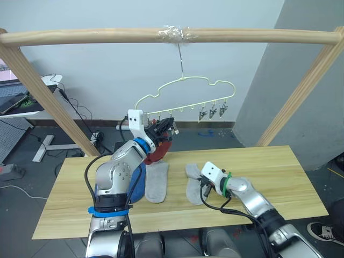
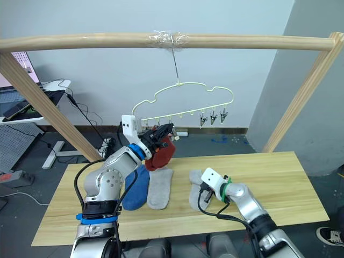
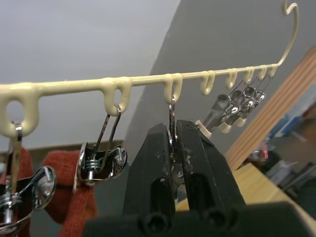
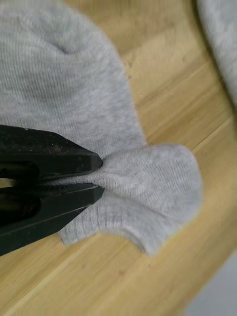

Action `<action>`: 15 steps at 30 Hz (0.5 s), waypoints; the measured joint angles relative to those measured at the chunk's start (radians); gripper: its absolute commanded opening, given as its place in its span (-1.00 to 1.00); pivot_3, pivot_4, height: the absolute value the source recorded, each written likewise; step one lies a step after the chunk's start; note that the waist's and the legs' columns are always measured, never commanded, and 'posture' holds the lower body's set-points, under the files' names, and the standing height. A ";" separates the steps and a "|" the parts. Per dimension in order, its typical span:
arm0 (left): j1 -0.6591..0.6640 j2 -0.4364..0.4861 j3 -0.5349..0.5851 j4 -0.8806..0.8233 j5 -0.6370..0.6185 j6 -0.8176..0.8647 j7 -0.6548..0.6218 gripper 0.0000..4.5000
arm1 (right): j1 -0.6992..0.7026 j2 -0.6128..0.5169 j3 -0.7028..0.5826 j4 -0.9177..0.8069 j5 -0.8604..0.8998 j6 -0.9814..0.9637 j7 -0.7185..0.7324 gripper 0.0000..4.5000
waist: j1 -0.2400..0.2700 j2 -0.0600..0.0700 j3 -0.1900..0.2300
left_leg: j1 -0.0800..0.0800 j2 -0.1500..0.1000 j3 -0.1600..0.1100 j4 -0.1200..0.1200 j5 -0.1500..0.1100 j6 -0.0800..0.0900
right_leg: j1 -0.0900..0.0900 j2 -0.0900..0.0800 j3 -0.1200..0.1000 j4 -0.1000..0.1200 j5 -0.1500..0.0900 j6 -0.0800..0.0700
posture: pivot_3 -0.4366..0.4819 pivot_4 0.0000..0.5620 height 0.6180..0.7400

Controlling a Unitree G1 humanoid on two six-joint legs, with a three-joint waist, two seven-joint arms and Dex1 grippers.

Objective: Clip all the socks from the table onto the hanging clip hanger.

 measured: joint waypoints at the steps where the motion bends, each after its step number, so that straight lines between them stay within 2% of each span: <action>1: -0.003 -0.005 0.020 0.002 -0.032 0.031 0.011 -1.00 | 0.019 -0.019 -0.010 -0.073 0.005 0.012 0.007 -0.99 | -0.001 0.000 0.000 | 0.000 0.000 0.000 0.000 0.000 0.000 | 0.000 0.000 0.000 0.000 0.000 0.000 | -0.17 -0.50 1.00; 8: -0.078 -0.063 0.194 0.091 -0.262 0.203 0.171 -1.00 | 0.136 -0.074 -0.061 -0.454 0.024 0.069 0.011 -0.99 | 0.000 -0.002 0.001 | -0.001 0.000 -0.001 0.000 0.000 -0.001 | 0.000 0.000 -0.001 -0.003 -0.003 -0.005 | -0.20 -0.49 1.00; 15: -0.088 -0.063 0.214 0.115 -0.352 0.249 0.218 -1.00 | 0.168 -0.053 -0.080 -0.576 0.022 0.052 -0.042 -0.99 | -0.001 -0.002 0.001 | -0.002 0.000 -0.001 -0.002 -0.002 -0.003 | 0.001 0.000 -0.001 -0.010 -0.003 -0.004 | -0.23 -0.48 1.00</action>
